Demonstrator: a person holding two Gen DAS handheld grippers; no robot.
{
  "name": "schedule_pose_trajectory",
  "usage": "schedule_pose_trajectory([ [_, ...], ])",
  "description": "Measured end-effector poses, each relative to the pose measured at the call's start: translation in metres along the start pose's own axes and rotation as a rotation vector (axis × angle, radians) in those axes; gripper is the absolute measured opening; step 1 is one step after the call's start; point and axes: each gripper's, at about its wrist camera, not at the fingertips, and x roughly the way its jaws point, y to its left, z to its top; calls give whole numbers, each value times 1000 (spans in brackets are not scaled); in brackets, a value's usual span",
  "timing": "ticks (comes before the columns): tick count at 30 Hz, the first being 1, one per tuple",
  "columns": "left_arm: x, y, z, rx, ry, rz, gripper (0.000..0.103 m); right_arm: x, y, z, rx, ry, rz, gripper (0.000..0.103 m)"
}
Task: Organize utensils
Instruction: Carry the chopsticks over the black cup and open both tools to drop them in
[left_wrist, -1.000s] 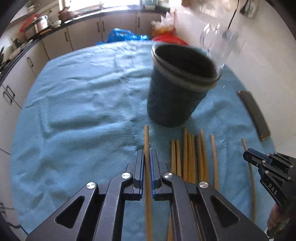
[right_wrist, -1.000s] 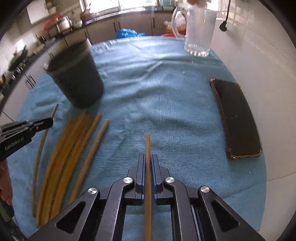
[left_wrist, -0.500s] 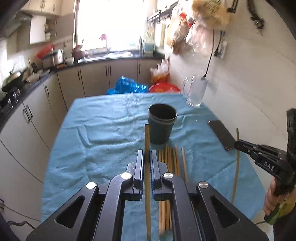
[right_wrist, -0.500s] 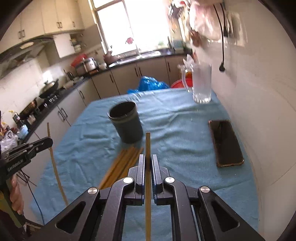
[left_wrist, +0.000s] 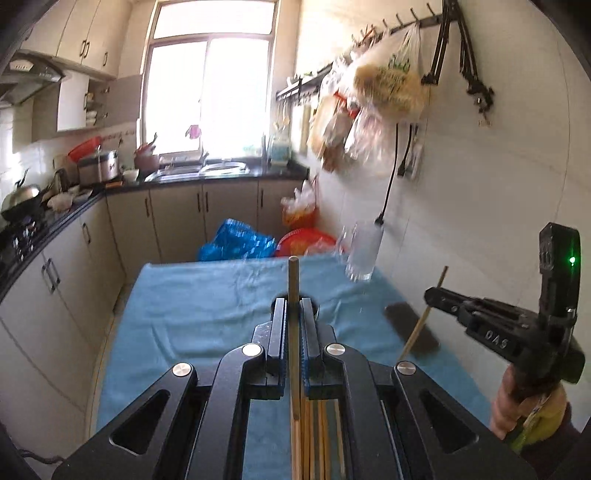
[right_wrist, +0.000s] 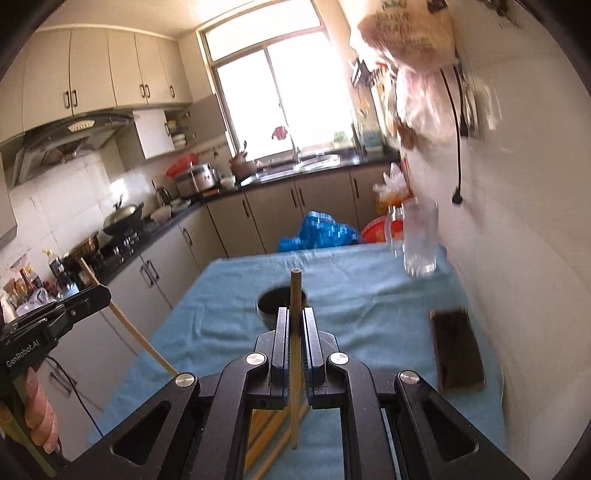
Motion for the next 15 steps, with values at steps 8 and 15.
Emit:
schedule_pose_trajectory([
  [8, 49, 1, 73, 0, -47, 6, 6, 28, 5, 76, 45, -116, 33, 7],
  [15, 109, 4, 99, -10, -7, 26, 6, 67, 5, 112, 88, -156, 16, 7],
])
